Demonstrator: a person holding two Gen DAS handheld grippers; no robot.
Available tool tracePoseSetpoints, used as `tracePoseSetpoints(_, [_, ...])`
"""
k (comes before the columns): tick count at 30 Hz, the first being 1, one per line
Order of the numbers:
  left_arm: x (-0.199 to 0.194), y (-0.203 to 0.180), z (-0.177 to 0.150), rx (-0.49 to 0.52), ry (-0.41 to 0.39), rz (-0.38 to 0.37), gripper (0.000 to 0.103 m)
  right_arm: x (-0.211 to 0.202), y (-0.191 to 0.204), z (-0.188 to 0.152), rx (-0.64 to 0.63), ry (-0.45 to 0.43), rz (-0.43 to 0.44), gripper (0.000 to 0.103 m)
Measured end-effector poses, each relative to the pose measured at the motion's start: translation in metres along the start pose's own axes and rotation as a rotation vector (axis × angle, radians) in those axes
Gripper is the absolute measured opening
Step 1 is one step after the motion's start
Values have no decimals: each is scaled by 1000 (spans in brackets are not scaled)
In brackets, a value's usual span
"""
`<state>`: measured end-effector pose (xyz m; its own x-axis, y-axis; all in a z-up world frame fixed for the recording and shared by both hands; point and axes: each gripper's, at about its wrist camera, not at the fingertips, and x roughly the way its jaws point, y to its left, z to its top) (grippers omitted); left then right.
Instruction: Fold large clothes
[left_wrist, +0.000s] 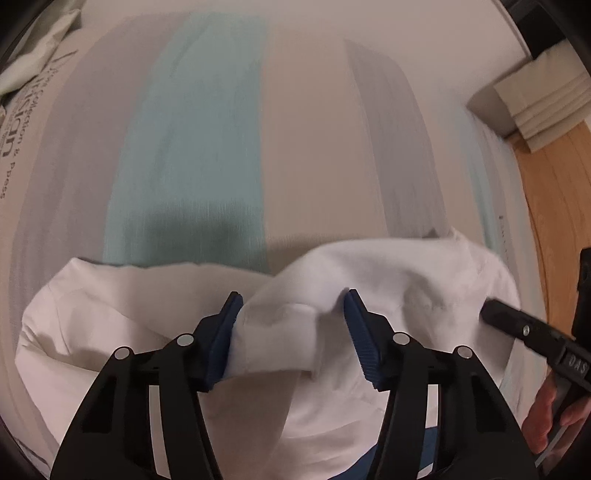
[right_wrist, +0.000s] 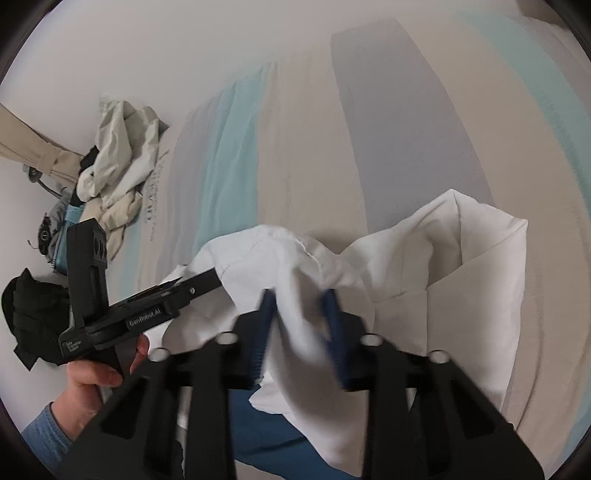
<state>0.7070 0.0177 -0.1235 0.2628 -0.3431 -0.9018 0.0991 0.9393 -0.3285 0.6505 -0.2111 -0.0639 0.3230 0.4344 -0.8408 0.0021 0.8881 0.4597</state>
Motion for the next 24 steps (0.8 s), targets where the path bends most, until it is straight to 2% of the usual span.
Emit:
tracePoseSetpoints(1, [1,-2,-2,13,-1,9,46,1,1,0,-1,4,-1,10])
tracePoseSetpoints(2, [1,-3,-3,25,3,14,29,1,2,-1,-6,1,-13,6])
tracePoseSetpoints(3, [1,-6,-5,37,6,12,16,1,2,-1,-9,-1,-16,4])
tracePoseSetpoints(5, [-6,-11,-9,59,-14,12,5,-3,4,-3,-17,-12,-9,4])
tracePoseSetpoints(8, [-21,-16,-13,69,-46,-17,4,-15,10,-9,-40,-23,8,3])
tracePoseSetpoints(14, [-75,-19,-45,80,-155,-63,4,-55,38,-44,-209,-79,4,3])
tracePoseSetpoints(17, [-96,-27,-75,98,-202,-69,4,-71,49,-71,-278,-103,-8,3])
tracePoseSetpoints(18, [-99,-31,-92,120,-209,-49,4,-74,51,-79,-293,-114,-18,3])
tracePoseSetpoints(20, [-101,-36,-122,118,-210,-44,4,-79,56,-103,-344,-126,-52,3])
tracePoseSetpoints(24, [-97,-44,-175,156,-214,15,4,-81,58,-155,-409,-145,-97,3])
